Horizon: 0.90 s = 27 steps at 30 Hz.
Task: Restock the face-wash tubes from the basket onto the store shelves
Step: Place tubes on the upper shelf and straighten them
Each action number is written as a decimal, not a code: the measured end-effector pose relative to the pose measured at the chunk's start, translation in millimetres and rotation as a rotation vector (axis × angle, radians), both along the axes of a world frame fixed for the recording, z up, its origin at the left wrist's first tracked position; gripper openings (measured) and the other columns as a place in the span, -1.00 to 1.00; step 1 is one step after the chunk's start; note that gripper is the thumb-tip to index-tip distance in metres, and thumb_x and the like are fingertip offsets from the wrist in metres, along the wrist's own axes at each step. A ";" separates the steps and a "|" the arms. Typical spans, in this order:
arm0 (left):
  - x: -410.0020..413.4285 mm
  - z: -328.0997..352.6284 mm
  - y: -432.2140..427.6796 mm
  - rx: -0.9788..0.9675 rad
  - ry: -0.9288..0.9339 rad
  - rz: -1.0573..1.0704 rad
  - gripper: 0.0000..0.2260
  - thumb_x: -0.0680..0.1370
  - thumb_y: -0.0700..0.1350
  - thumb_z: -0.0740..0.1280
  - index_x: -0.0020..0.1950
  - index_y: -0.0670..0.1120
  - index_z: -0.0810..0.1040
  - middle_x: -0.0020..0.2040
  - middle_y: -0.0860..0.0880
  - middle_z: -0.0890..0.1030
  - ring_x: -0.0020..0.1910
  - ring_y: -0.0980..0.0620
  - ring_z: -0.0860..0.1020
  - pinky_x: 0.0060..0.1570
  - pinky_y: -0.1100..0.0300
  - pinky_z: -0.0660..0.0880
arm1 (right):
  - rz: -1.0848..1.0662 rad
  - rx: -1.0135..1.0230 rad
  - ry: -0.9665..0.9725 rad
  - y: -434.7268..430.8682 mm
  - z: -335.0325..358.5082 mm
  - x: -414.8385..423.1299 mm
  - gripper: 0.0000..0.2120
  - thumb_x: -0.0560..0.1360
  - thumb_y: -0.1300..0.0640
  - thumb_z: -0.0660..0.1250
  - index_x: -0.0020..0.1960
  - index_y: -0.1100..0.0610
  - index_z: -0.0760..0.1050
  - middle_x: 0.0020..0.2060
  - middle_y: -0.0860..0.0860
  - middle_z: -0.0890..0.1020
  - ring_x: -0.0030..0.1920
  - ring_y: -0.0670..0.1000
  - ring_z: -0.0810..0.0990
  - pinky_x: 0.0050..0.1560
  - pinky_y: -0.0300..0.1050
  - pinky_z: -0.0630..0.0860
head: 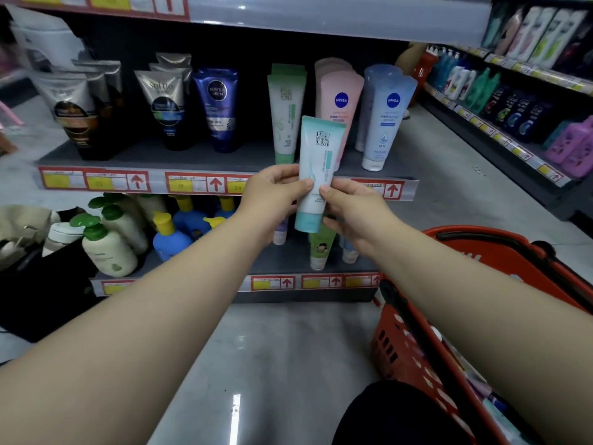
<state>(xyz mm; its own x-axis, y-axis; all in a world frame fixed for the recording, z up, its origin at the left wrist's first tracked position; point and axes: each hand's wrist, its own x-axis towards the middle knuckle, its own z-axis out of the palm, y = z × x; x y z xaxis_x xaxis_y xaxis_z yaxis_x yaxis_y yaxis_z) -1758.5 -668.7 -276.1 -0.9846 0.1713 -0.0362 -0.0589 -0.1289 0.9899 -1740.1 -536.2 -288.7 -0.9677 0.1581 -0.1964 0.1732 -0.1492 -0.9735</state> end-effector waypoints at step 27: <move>-6.6 35.7 -110.5 0.028 0.070 0.215 -0.79 0.51 -0.24 0.37 0.13 -0.06 0.55 0.03 -0.02 0.67 0.01 0.05 0.64 -0.02 0.18 0.58 | 0.217 0.020 0.107 -103.8 47.8 -31.9 -0.77 0.52 0.22 0.34 0.18 0.13 0.52 0.06 0.06 0.65 0.06 0.07 0.63 0.13 0.03 0.55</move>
